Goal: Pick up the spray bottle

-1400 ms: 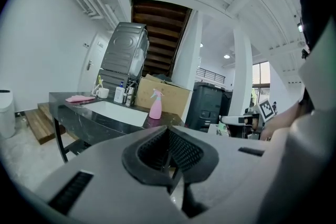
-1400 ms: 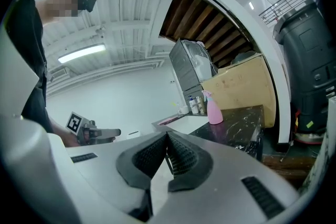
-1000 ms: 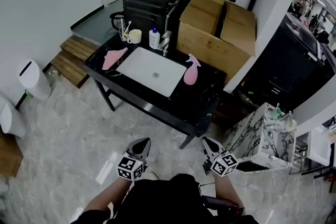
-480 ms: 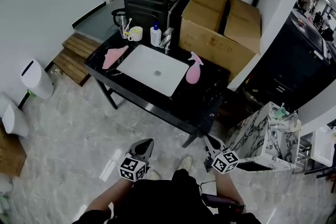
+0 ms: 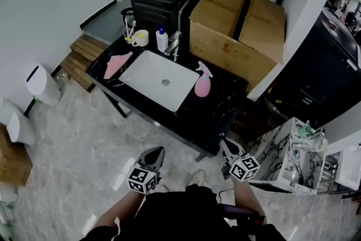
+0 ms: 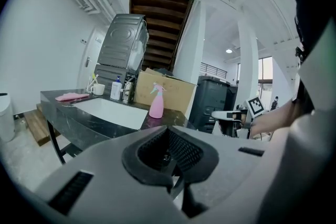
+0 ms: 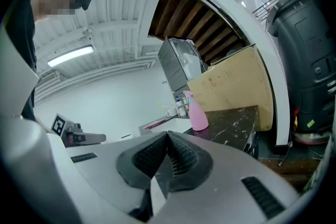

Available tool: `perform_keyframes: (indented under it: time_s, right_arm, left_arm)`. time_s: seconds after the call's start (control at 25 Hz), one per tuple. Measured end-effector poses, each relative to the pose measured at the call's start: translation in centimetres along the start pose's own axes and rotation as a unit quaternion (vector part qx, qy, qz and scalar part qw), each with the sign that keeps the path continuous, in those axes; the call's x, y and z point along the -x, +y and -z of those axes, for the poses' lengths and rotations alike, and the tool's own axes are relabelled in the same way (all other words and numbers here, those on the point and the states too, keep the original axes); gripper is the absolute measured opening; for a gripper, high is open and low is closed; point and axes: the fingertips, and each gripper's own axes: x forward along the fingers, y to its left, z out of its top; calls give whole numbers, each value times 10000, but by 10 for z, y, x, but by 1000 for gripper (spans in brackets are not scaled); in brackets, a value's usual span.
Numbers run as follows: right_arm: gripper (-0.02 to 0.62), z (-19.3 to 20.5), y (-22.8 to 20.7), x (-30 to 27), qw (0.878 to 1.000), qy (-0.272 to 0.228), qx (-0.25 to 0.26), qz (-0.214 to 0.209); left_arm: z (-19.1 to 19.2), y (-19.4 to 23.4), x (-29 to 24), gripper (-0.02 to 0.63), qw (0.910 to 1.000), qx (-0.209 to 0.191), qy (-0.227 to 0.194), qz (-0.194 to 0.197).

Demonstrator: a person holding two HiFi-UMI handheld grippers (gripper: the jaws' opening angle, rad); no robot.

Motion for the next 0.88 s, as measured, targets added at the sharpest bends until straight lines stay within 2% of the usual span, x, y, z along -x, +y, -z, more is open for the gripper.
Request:
perform_keyframes:
  time_s: [0.36,0.64,0.88]
  right_arm:
    - [26,-29,-65,-19,9994,49,-53,-337]
    - [26,-35,-86,-22,9964,246,75,-812]
    - [26,-46,-106,-25,9967,128,30,-801]
  left_arm:
    - [-28,-7,-73,8,9996,-3,-17,-267]
    - [-46,-6,-114,8,9985,131,-131,-508]
    - [-62,-10,-138,8,9989,-49,-107,-445]
